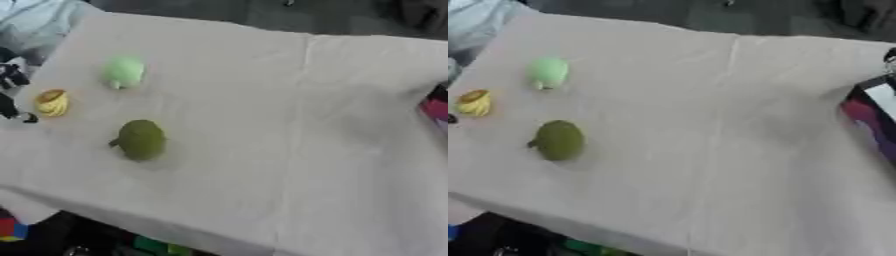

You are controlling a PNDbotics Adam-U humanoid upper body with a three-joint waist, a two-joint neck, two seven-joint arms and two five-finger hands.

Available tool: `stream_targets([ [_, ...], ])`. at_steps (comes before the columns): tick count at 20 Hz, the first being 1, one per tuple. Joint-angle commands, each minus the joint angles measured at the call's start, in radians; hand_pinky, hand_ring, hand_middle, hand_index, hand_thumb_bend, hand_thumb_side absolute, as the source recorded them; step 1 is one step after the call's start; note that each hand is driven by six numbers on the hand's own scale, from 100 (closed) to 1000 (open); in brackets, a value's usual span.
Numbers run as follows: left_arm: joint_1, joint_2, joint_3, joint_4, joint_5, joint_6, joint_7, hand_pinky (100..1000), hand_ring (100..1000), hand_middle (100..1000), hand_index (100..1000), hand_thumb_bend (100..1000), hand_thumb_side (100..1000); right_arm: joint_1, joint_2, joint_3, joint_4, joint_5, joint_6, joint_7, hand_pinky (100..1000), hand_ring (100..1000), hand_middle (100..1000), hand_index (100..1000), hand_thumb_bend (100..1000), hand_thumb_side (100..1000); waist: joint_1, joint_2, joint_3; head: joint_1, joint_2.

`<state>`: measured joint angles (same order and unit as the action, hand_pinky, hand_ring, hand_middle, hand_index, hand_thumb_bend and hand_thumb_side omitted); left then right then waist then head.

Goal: Pick up the objects with one hand, pass them to the other hand, and then place them into the box on the other side of the table.

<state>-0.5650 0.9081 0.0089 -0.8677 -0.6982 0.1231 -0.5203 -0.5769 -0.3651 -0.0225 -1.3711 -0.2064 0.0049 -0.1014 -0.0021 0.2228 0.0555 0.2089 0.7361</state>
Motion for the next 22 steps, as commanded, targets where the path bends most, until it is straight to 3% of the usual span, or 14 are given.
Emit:
stream_targets([
  [1, -0.025, 0.018, 0.004, 0.028, -0.050, -0.002, 0.027, 816, 860, 813, 847, 613, 100, -0.012, -0.022, -0.001, -0.007, 0.002, -0.001, 0.002, 1000, 965, 915, 944, 100, 572, 0.001, -0.012, 0.001, 0.001, -0.003],
  [8, -0.058, -0.025, 0.014, 0.088, -0.056, -0.004, 0.132, 825, 842, 799, 844, 486, 100, -0.005, -0.019, -0.002, -0.003, -0.003, 0.000, 0.003, 1000, 965, 913, 943, 100, 579, -0.004, -0.010, 0.003, 0.001, -0.003],
  [14, -0.074, -0.041, 0.001, 0.121, -0.069, -0.007, 0.091, 808, 853, 805, 812, 368, 100, -0.001, -0.015, -0.003, -0.001, -0.005, 0.001, 0.001, 1000, 963, 910, 941, 100, 583, -0.005, -0.007, 0.002, 0.003, -0.003],
  [18, -0.075, -0.049, 0.001, 0.126, -0.092, -0.012, 0.083, 785, 833, 775, 750, 277, 100, 0.002, -0.015, -0.004, 0.000, -0.007, 0.001, 0.000, 1000, 963, 910, 941, 100, 586, -0.005, -0.007, 0.001, 0.000, -0.001],
  [22, -0.074, -0.049, 0.005, 0.118, -0.088, -0.015, 0.120, 761, 782, 714, 634, 169, 100, 0.003, -0.015, -0.004, 0.001, -0.010, 0.001, 0.000, 1000, 962, 910, 941, 100, 590, -0.006, -0.008, 0.002, -0.002, -0.002],
])
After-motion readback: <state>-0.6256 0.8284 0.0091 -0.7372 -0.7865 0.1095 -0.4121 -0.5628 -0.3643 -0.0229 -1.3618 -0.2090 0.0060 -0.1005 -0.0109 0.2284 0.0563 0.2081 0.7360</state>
